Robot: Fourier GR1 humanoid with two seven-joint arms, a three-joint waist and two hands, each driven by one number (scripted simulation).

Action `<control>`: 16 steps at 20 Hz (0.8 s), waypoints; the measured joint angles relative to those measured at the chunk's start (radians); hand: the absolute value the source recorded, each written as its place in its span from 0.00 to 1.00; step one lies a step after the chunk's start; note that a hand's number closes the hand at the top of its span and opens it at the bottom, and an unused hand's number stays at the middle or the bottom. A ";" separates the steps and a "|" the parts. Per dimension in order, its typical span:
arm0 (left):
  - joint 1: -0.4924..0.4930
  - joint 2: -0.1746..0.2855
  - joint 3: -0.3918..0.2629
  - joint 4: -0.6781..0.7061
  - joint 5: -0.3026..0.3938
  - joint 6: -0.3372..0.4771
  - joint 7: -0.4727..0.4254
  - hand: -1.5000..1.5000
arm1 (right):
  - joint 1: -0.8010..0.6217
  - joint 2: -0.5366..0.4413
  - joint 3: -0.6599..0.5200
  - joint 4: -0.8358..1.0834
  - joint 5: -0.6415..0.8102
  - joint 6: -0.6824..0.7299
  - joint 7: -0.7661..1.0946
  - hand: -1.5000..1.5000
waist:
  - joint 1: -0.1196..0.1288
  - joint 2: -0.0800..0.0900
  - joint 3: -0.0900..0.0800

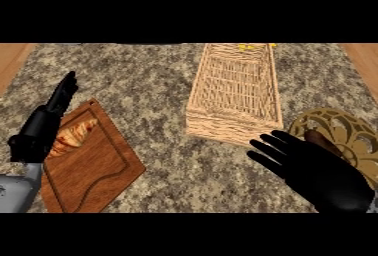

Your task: Pick the sweet potato from the placemat and place it in the basket

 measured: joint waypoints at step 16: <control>-0.018 -0.025 0.041 -0.014 -0.021 -0.040 0.024 0.50 | -0.207 0.146 0.010 -0.008 -0.052 0.651 0.326 0.00 | 0.011 0.014 0.009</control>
